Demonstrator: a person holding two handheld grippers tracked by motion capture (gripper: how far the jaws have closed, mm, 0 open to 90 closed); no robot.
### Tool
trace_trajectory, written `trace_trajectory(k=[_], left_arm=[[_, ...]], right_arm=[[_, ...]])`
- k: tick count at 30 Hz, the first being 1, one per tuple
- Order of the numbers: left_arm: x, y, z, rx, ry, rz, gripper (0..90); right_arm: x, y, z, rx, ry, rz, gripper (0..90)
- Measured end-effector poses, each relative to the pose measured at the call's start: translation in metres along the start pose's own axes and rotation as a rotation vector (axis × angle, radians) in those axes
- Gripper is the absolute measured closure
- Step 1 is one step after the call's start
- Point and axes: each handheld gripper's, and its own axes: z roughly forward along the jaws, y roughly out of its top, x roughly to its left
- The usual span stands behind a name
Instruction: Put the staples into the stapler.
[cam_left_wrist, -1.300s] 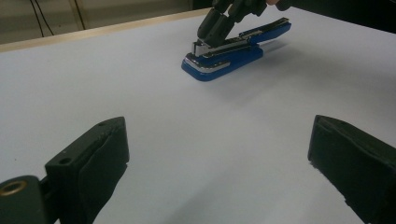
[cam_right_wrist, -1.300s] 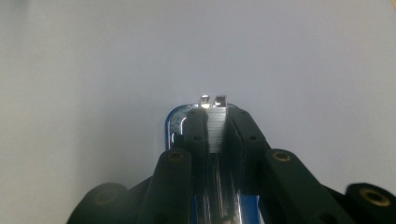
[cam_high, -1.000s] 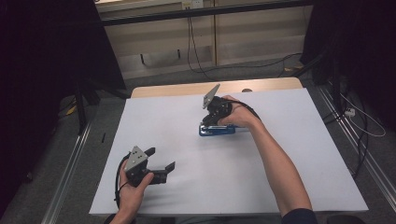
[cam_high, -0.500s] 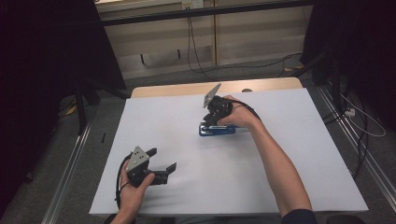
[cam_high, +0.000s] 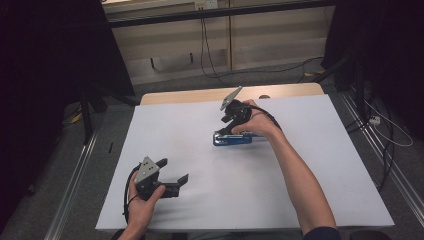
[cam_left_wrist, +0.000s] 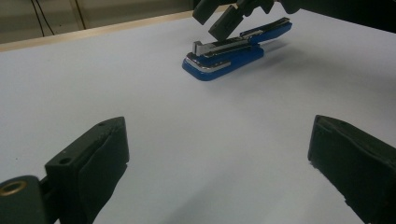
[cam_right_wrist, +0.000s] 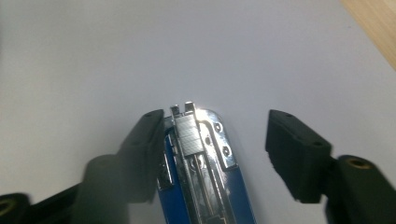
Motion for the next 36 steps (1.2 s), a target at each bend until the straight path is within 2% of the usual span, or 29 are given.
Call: trace_trajectory(k=[6, 8, 13, 16, 20, 24, 28, 32, 36], left_arm=[[0.001, 0.0, 0.0, 0.002, 0.001, -0.001, 5.4], [0.001, 0.0, 0.001, 0.008, 0.001, 0.001, 5.4], [0.0, 0.0, 0.001, 0.009, 0.002, -0.004, 5.4], [0.001, 0.0, 0.001, 0.008, 0.004, -0.004, 5.4], [0.001, 0.0, 0.002, 0.008, 0.005, -0.006, 5.4], [0.001, 0.0, 0.002, 0.007, 0.006, -0.006, 5.4], [0.001, 0.0, 0.002, 0.006, 0.006, -0.006, 5.4], [0.002, 0.0, 0.002, 0.006, 0.006, -0.006, 5.4], [0.002, 0.0, 0.002, 0.006, 0.008, -0.006, 5.4]], right_arm=[[-0.001, -0.004, -0.002, -0.024, -0.04, 0.037, 18.7], [0.0, -0.006, -0.003, -0.032, -0.061, 0.066, 11.1], [0.001, -0.01, -0.004, -0.054, -0.088, 0.122, 5.6], [0.001, -0.012, -0.007, -0.069, -0.117, 0.151, 6.6], [0.003, -0.013, -0.01, -0.083, -0.103, 0.162, 5.5], [0.006, -0.016, -0.012, -0.096, -0.114, 0.18, 5.8], [0.01, -0.018, -0.016, -0.138, -0.132, 0.198, 6.1], [0.015, -0.02, -0.017, -0.14, -0.149, 0.199, 7.3], [0.02, -0.024, -0.018, -0.166, -0.174, 0.222, 7.5]])
